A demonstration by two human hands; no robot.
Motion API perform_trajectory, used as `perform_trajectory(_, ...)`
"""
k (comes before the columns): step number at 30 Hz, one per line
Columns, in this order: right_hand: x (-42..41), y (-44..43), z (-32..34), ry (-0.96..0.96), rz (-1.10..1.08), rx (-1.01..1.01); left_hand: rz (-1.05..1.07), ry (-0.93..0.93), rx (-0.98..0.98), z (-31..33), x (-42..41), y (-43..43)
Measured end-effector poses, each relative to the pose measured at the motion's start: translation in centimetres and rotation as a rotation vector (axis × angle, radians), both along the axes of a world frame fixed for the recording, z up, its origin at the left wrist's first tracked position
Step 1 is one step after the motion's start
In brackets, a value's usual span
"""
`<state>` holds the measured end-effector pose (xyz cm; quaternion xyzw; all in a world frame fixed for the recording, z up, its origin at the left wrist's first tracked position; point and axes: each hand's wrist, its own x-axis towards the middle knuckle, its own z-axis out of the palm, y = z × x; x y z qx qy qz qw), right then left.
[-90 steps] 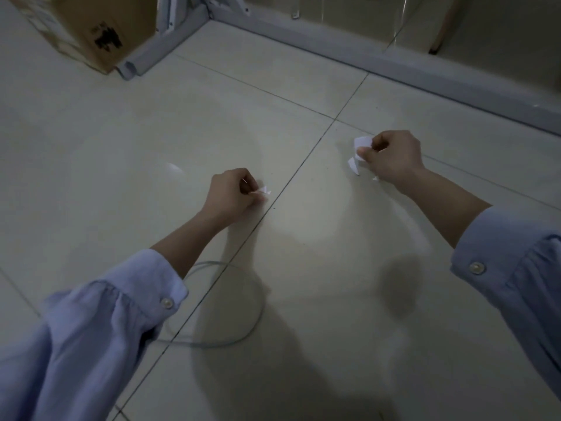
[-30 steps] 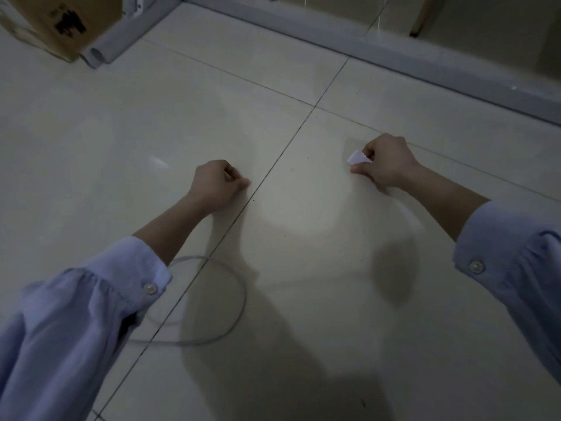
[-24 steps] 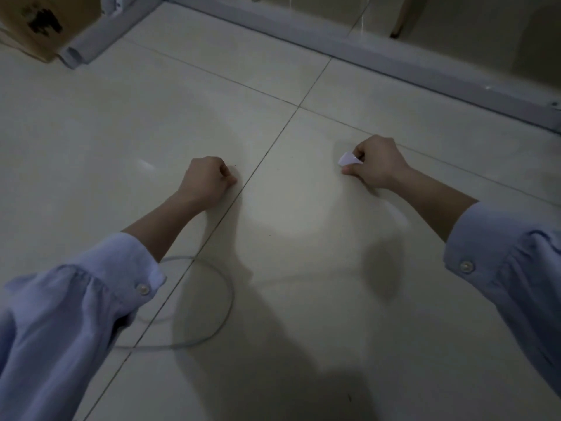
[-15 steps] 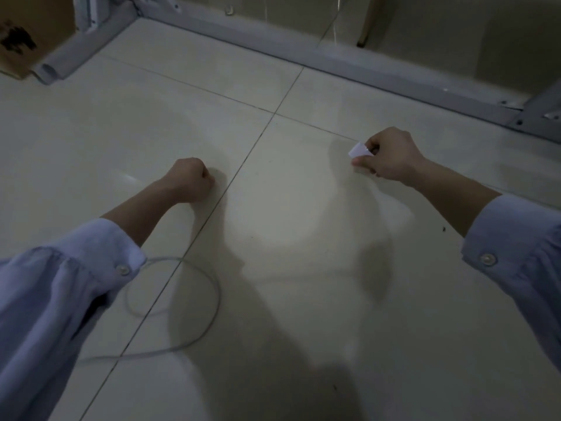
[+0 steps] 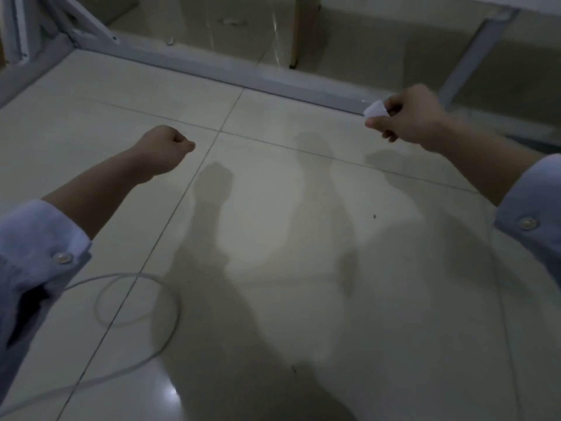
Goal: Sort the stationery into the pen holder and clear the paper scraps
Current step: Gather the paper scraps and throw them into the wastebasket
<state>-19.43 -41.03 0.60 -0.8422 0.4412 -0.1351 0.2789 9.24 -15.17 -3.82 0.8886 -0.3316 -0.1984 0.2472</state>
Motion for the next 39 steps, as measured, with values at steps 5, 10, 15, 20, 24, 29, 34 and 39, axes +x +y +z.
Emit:
perform_trajectory(5,-5.1,-0.6,5.8,-0.013,-0.058,-0.083,-0.119,0.013,-0.126,3.8,-4.1,-5.7)
perform_trajectory(10,-11.2,-0.9,10.8,-0.042,-0.119,-0.228,-0.257,0.005,-0.243,8.5,-9.9,-11.6)
perform_trajectory(15,-18.9,-2.0,15.5,-0.087,-0.238,-0.383,-0.492,0.027,-0.353,14.3,-18.3,-17.9)
perform_trajectory(20,-27.0,-3.0,18.7,-0.134,-0.444,-0.457,-0.653,0.045,-0.484,19.1,-27.9,-23.2)
perform_trajectory(24,-32.8,-2.8,19.9,-0.156,-0.577,-0.486,-0.772,0.137,-0.567,21.5,-35.1,-26.7)
perform_trajectory(29,-37.0,-3.2,19.8,-0.081,-0.726,-0.384,-0.852,0.168,-0.608,22.8,-42.6,-29.7)
perform_trajectory(34,-38.6,-3.7,18.2,0.026,-0.732,-0.303,-0.931,0.132,-0.556,21.9,-48.1,-31.3)
perform_trajectory(39,-39.5,-4.2,16.7,0.096,-0.717,-0.263,-1.052,0.069,-0.448,20.2,-50.5,-32.2)
